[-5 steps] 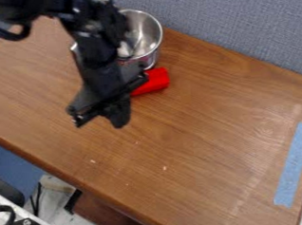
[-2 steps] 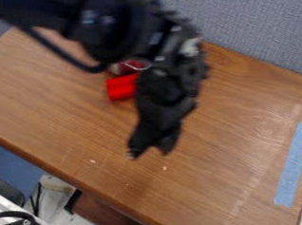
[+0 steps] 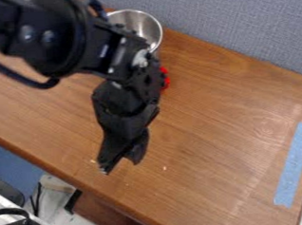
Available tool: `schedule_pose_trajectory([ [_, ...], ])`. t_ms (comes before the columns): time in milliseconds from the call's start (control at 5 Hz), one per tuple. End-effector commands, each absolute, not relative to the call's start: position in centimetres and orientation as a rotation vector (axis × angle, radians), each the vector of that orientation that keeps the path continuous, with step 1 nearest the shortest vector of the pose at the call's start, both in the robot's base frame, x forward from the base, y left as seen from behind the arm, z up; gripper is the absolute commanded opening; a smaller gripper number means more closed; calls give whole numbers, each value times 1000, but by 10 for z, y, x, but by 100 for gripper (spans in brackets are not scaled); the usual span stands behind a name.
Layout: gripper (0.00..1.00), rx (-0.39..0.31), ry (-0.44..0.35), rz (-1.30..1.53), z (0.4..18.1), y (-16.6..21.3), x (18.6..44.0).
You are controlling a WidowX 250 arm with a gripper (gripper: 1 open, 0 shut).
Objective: Move the red object from the metal pot to the table
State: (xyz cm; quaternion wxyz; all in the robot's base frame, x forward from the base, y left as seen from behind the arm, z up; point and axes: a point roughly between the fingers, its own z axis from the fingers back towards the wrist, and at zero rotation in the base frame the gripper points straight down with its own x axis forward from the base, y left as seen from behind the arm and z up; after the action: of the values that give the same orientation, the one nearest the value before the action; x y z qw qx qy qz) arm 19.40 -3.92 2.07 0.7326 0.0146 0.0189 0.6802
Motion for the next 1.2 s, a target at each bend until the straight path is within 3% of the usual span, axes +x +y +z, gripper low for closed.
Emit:
schedule_pose_trajectory([
  [0,0,55,4,1605,23,-42,206],
  [200,0,89,-27,1560,18,-30,180],
  [400,100,98,-29,1524,21,-24,174],
  [600,0,161,-43,1504,7,-50,178],
  [800,0,186,-82,1521,-7,-75,187],
  [1000,100,200,-69,1493,-1,-88,183],
])
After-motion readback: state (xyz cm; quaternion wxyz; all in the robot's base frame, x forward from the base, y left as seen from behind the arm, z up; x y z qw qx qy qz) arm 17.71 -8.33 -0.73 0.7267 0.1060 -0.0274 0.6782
